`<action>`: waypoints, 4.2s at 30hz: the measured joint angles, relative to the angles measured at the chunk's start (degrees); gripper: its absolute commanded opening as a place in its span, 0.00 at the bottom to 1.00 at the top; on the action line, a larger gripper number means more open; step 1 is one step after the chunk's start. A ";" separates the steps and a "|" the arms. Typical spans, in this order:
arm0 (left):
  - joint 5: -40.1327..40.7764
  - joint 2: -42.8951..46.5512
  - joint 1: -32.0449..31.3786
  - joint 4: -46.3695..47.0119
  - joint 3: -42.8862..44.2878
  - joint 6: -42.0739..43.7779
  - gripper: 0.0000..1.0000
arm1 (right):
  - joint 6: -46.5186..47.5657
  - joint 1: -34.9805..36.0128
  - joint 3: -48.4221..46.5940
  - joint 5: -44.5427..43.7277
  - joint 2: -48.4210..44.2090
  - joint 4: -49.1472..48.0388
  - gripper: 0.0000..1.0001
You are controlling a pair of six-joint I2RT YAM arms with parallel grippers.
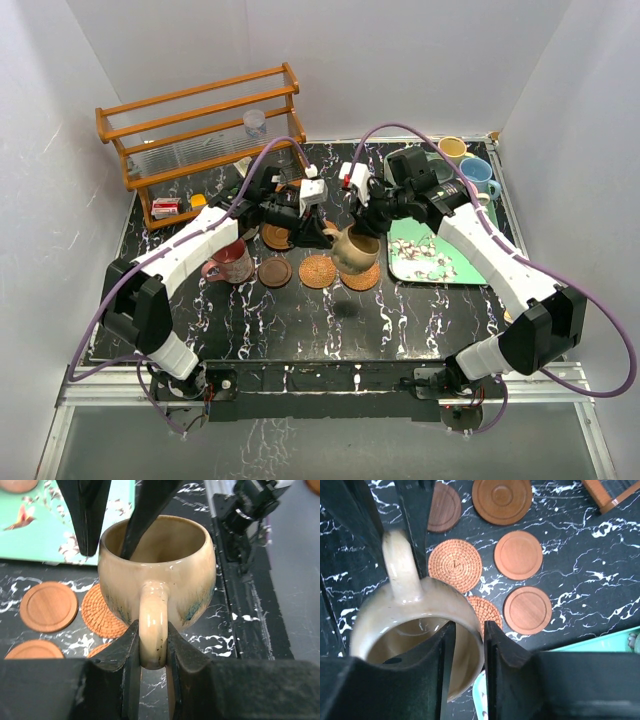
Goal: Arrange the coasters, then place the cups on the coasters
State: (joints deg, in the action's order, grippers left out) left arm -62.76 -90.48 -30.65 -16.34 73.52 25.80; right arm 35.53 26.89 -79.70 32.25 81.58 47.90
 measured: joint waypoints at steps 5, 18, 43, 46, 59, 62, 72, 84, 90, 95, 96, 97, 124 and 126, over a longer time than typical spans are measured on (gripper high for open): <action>7.10 0.26 0.50 -0.28 -0.46 0.09 0.00 | -6.21 -1.60 1.07 -0.15 -0.15 -4.59 0.47; 19.19 6.64 4.81 0.96 -6.36 0.35 0.00 | -19.63 -5.64 5.55 -2.21 -0.09 -11.96 0.64; 23.06 9.88 6.93 3.15 -11.98 3.28 0.00 | -37.27 -0.44 -5.16 -1.20 20.83 -16.22 0.15; 23.71 9.88 6.93 3.17 -12.68 3.91 0.00 | -37.07 0.11 -6.23 -2.14 22.32 -15.76 0.00; 25.99 9.88 7.41 5.53 -13.33 5.25 0.29 | -32.65 0.85 -12.02 -5.27 25.68 -13.40 0.00; 25.88 9.99 7.56 6.14 -13.68 5.46 0.41 | -31.87 0.94 -12.02 -6.51 25.68 -13.44 0.00; 25.75 11.61 8.02 8.20 -15.67 5.05 0.55 | -29.29 0.72 -11.23 -11.21 25.68 -14.80 0.00; 26.01 14.38 11.93 4.76 -13.55 5.09 0.76 | -23.71 1.07 -11.98 -17.62 26.67 -15.41 0.00; 29.14 16.24 15.69 3.34 -9.20 1.79 0.91 | -19.98 2.38 -16.70 -18.53 30.97 -14.69 0.00; 35.06 17.97 19.08 3.08 -6.23 -2.78 0.99 | -17.11 4.37 -21.38 -18.95 33.70 -13.16 0.00; 36.35 18.23 19.67 3.06 -5.90 -3.63 0.99 | -16.57 4.83 -22.03 -19.06 34.05 -12.72 0.00; 38.10 18.53 20.46 3.10 -5.57 -4.59 0.99 | -16.00 5.33 -22.82 -19.26 34.42 -12.26 0.00; 48.37 20.81 27.93 6.05 -4.96 -12.17 0.99 | -12.00 10.73 -48.52 -20.02 51.98 -2.99 0.00; 48.37 20.81 27.93 6.05 -4.96 -12.17 0.99 | -12.15 11.04 -49.48 -19.96 52.81 -2.49 0.00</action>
State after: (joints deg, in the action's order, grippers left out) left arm -14.39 -69.67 -2.72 -10.28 68.55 13.63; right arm 23.38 37.93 -129.19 12.29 134.39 45.41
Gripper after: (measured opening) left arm 0.985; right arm 0.043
